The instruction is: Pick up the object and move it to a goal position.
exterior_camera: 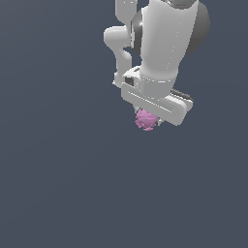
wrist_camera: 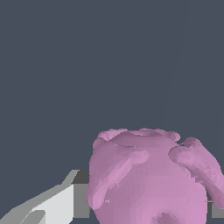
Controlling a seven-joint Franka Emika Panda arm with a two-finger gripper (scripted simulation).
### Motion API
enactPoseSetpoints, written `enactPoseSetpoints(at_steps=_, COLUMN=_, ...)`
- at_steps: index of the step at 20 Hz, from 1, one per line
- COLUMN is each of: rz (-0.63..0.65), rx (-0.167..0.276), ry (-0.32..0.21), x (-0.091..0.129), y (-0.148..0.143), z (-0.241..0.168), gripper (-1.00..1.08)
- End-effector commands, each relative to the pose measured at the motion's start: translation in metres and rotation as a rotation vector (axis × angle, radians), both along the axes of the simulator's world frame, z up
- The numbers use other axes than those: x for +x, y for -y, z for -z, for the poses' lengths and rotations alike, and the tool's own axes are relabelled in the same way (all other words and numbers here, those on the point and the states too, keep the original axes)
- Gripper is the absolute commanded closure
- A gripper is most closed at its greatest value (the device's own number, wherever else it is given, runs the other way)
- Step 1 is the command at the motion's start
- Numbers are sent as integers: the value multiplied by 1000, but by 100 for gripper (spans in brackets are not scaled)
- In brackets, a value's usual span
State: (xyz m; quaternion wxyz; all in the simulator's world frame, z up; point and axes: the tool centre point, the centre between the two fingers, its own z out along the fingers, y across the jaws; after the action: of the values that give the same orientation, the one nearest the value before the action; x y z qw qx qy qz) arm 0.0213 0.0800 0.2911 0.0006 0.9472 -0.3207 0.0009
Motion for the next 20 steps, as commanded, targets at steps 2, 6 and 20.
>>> enactPoseSetpoints(at_steps=2, rz=0, rx=0, ry=-1, x=6, y=-12, z=-34, gripper=108)
enactPoseSetpoints(at_steps=6, rz=0, rx=0, ry=-1, x=12, y=-24, z=-68, gripper=108)
enactPoseSetpoints(at_steps=20, rz=0, rx=1, ry=-1, x=29, y=-54, z=-150, gripper=108)
